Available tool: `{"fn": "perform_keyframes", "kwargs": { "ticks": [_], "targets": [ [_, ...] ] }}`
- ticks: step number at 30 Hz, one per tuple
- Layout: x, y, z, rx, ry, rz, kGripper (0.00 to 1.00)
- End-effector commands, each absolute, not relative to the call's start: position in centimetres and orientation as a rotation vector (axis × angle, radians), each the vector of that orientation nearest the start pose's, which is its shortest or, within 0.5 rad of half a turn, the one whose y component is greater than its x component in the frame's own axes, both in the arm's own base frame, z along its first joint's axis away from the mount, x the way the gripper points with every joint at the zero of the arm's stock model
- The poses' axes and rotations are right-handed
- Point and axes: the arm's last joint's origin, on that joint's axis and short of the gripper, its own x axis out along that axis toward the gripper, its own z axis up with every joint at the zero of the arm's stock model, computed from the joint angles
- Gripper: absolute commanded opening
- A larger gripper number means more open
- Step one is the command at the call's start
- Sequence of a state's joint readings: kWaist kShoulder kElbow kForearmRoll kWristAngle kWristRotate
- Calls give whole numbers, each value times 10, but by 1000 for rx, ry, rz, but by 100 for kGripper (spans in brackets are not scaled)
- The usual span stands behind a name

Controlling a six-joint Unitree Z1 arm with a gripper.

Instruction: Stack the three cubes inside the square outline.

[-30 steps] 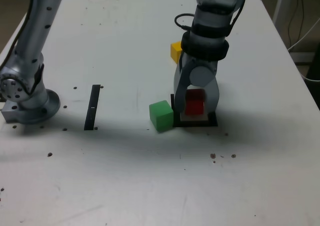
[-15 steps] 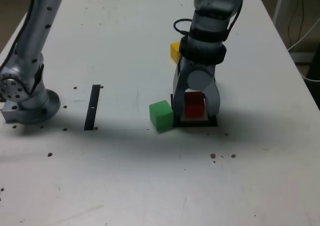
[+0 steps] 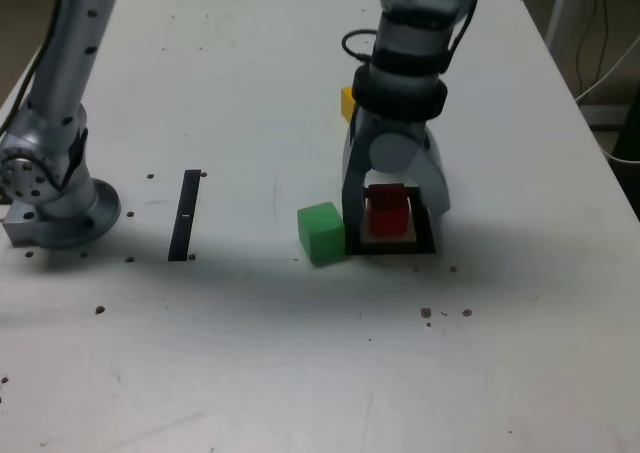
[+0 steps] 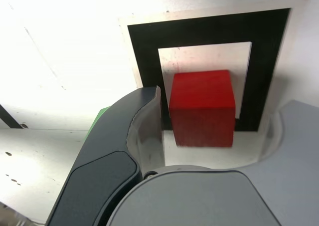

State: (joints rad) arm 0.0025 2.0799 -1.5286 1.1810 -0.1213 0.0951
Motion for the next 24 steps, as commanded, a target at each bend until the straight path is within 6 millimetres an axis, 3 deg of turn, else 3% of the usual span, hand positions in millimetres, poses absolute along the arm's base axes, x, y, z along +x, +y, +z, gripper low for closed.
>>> {"fn": "perform_keyframes", "kwargs": {
  "ticks": [1,11,18,24],
  "targets": [
    [363,-4,234,-32,1709,-158,99],
    [348,11,266,-26,1671,-89,99],
    [342,46,278,-61,1679,-14,99],
    [341,89,279,-100,1689,34,99]
  ]
}}
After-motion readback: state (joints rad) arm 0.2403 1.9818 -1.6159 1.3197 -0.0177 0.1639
